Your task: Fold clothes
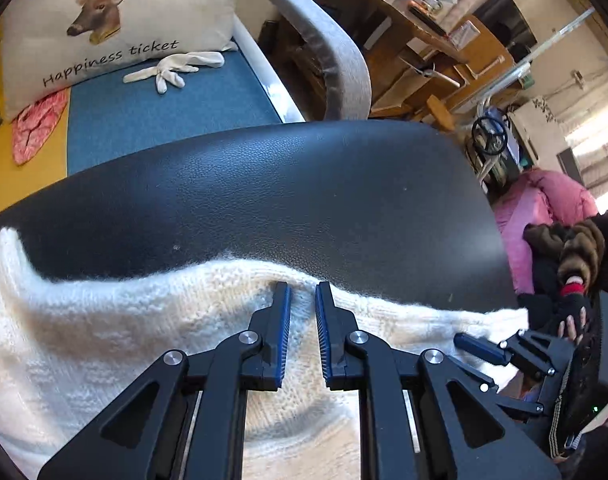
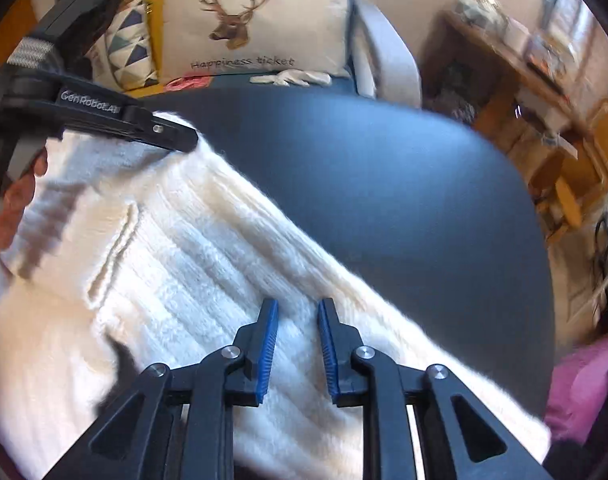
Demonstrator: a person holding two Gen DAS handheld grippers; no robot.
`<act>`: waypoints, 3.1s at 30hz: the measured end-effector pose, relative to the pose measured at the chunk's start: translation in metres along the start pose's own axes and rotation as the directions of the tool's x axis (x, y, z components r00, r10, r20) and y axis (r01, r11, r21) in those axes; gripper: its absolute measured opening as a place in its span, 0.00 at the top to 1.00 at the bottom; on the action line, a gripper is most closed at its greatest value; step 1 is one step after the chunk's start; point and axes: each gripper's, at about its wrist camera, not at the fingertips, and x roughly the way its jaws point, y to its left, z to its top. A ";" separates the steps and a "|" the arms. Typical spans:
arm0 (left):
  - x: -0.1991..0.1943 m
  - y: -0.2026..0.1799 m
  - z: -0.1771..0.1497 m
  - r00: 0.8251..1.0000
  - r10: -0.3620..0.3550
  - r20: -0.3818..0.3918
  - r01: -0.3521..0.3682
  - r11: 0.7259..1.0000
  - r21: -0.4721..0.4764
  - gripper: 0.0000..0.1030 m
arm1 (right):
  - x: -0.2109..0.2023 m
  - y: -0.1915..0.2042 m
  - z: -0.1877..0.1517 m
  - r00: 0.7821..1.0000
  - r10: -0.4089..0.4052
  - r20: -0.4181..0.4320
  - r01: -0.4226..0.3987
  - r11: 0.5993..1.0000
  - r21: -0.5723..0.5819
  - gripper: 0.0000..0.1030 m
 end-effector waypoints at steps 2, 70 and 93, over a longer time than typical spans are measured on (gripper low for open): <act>-0.014 0.000 -0.009 0.999 -0.017 0.030 0.017 1.000 0.000 0.87 | -0.014 -0.010 -0.007 0.999 0.021 0.024 -0.022 0.998 0.053 0.80; -0.042 -0.164 -0.348 0.994 -0.012 -0.105 0.071 0.809 0.583 0.94 | 0.011 0.075 -0.053 0.921 0.389 -0.017 -0.388 0.920 0.054 0.89; -0.069 -0.109 -0.360 0.985 -0.154 -0.079 0.173 0.866 0.469 0.96 | 0.015 0.065 -0.057 0.894 0.443 0.059 -0.445 0.867 0.227 0.90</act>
